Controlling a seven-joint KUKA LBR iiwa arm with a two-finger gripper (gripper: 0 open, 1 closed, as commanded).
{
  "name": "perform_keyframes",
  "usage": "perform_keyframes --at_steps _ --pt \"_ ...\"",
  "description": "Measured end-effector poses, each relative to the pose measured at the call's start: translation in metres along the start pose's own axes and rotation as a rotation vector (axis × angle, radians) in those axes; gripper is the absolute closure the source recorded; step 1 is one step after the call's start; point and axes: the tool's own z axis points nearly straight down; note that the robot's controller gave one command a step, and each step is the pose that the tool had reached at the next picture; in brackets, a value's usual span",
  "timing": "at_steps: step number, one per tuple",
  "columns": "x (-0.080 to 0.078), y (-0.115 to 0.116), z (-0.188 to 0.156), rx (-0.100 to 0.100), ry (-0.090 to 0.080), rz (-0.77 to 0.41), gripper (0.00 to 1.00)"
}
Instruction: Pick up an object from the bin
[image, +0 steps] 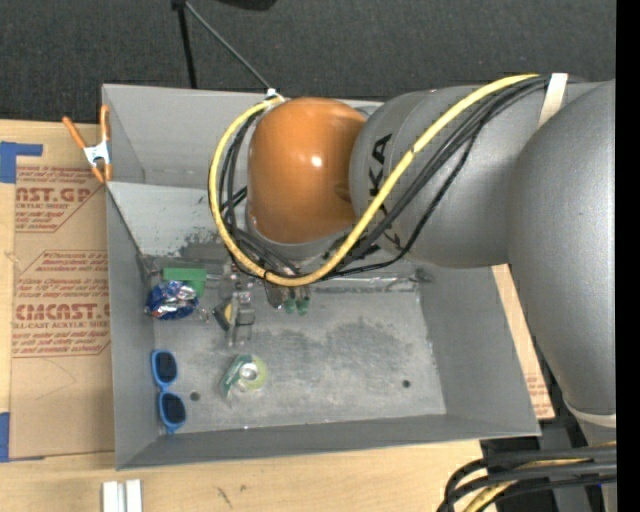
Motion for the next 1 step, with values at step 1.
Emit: perform_keyframes --at_steps 1 --pt "-0.0148 0.001 -0.0656 0.0 -0.002 -0.009 1.0"
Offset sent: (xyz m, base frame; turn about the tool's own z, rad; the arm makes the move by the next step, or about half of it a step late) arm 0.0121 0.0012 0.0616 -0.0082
